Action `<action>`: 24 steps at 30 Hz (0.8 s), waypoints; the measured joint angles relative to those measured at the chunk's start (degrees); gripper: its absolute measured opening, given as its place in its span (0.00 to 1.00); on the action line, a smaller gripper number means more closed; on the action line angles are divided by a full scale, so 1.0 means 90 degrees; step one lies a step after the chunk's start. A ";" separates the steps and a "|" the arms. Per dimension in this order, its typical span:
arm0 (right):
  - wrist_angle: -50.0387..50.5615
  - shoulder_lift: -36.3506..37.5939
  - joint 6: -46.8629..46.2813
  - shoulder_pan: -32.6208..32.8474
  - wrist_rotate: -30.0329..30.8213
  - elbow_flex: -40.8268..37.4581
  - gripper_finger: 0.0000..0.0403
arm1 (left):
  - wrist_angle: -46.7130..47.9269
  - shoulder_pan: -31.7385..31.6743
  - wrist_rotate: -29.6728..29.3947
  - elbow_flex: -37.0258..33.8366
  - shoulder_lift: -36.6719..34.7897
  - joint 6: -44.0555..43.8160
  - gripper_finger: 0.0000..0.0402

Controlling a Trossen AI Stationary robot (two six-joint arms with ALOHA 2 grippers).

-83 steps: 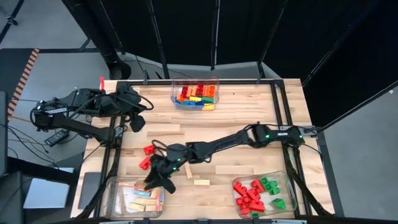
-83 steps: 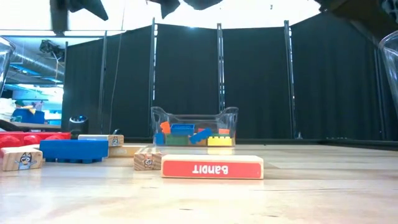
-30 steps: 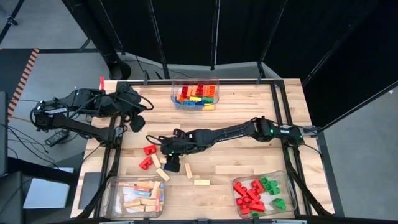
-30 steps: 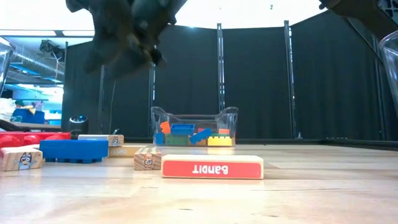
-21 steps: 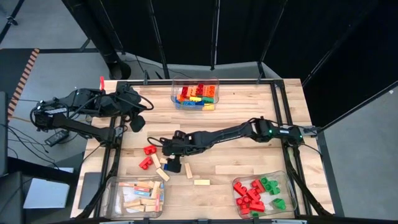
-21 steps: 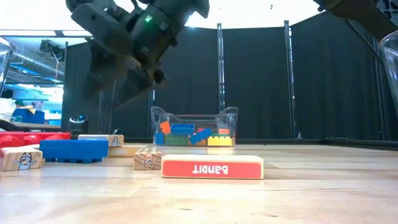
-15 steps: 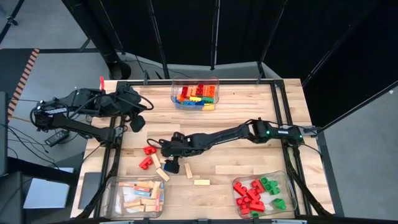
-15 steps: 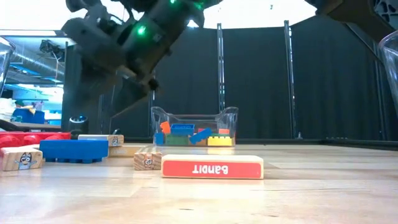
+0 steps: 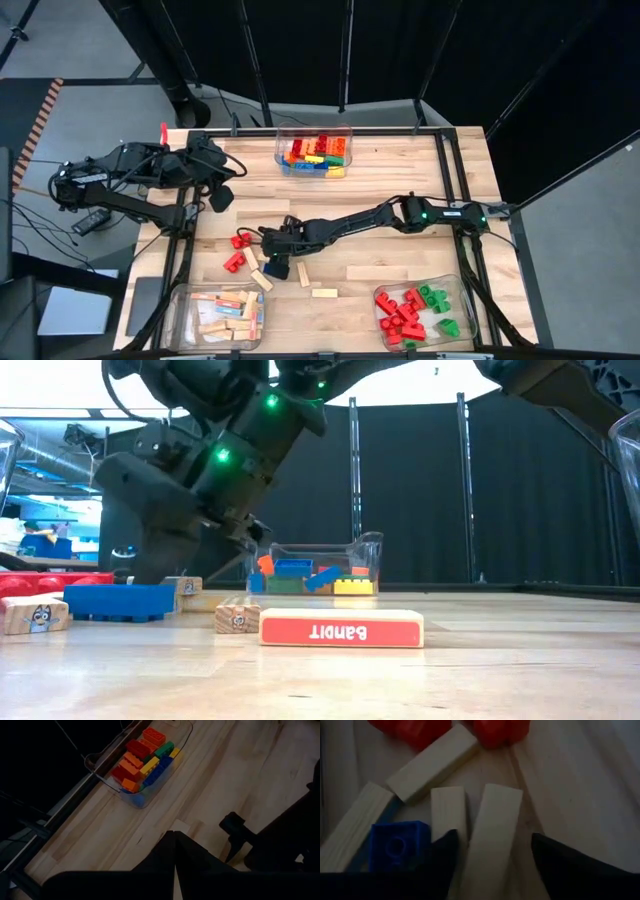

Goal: Sort blocks by size
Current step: Put the white block into the bottom left transparent bin

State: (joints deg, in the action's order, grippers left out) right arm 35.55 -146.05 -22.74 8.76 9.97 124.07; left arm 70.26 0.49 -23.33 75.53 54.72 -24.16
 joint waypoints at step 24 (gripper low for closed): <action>0.0593 0.0324 0.0358 -0.0173 0.0037 0.1150 0.29 | 0.0024 0.0000 -0.0002 0.0000 0.0002 0.0158 0.03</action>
State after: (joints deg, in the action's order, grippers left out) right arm 40.89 -143.13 -19.52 7.20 10.31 134.42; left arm 70.48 0.49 -23.35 75.53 54.74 -22.74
